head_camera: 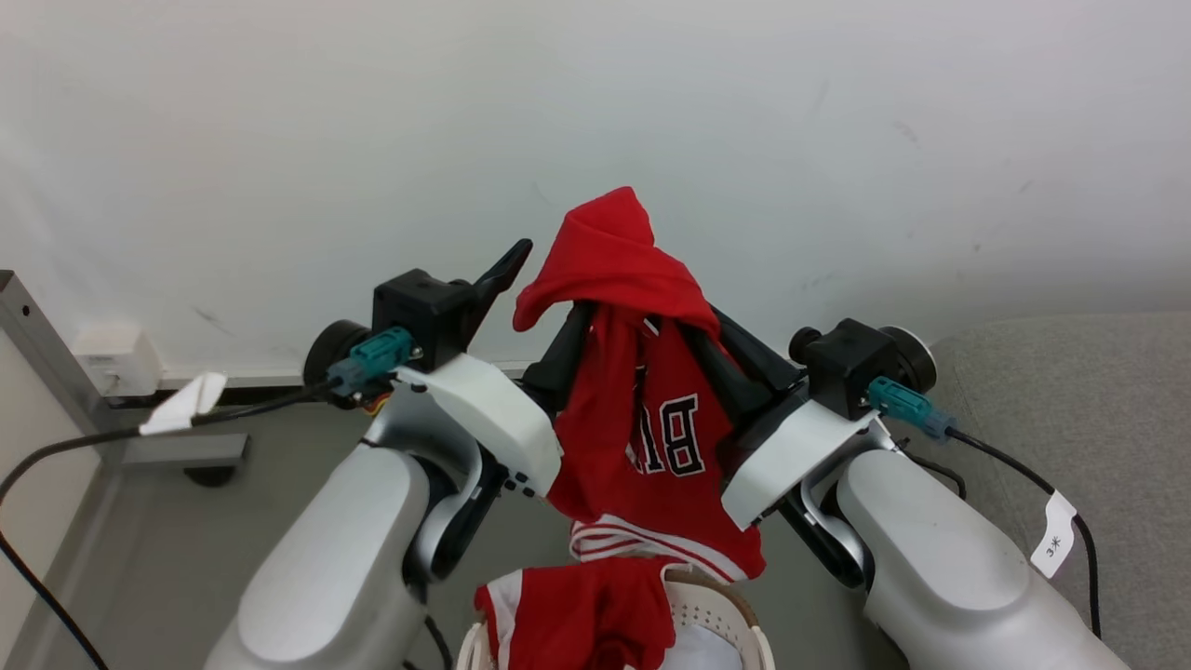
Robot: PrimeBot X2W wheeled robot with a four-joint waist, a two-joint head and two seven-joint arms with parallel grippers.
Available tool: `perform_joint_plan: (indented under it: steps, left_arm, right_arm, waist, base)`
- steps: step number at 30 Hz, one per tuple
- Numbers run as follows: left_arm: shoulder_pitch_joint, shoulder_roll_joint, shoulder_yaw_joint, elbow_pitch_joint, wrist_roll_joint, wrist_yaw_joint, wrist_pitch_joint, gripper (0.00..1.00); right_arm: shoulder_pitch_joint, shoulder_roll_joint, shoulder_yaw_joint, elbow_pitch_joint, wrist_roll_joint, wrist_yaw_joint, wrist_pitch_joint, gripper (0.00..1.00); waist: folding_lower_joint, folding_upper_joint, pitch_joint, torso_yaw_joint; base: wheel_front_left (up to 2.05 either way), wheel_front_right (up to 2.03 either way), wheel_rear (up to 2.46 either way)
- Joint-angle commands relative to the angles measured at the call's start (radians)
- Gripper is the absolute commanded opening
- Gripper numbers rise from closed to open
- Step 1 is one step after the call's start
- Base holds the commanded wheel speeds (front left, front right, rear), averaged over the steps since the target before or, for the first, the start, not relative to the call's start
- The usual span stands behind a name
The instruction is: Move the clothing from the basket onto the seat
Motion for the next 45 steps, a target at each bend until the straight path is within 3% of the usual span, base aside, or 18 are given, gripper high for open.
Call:
perform_joint_plan:
  steps: [1, 13, 21, 31, 45]
  left_arm:
    - [0.021, 0.012, -0.002, -0.008, -0.009, 0.0, 0.003, 1.0]
    - [0.071, 0.036, -0.013, -0.051, -0.012, 0.019, 0.009, 1.0]
    - [0.104, 0.044, -0.024, -0.069, -0.017, 0.026, 0.012, 1.0]
    - [0.145, 0.045, -0.025, -0.09, -0.028, 0.044, -0.005, 1.0]
    - [0.17, 0.003, -0.063, -0.108, -0.036, 0.051, -0.035, 1.0]
  right_arm:
    - [0.011, -0.001, -0.008, 0.002, 0.0, -0.002, 0.0, 0.0]
    - [0.016, -0.001, -0.043, 0.009, -0.012, -0.002, 0.0, 0.0]
    - [0.001, -0.001, -0.092, 0.017, -0.03, -0.003, 0.0, 0.0]
    - [0.0, -0.001, -0.175, 0.002, -0.088, -0.003, 0.0, 0.0]
    - [0.028, -0.011, -0.257, -0.046, -0.185, -0.003, 0.0, 0.0]
  waist:
    - [0.0001, -0.0001, 0.0, 0.002]
    - [0.0001, -0.0001, -0.004, 0.007]
    - [0.0001, -0.0001, 0.003, -0.034]
    - [0.0001, -0.0001, 0.025, -0.166]
    - [0.0001, -0.0001, 0.063, -0.385]
  base:
    - [0.0, 0.0, 0.0]
    - [0.0, 0.0, 0.0]
    - [0.0, 0.0, 0.0]
    - [0.0, 0.0, 0.0]
    - [0.0, 0.0, 0.0]
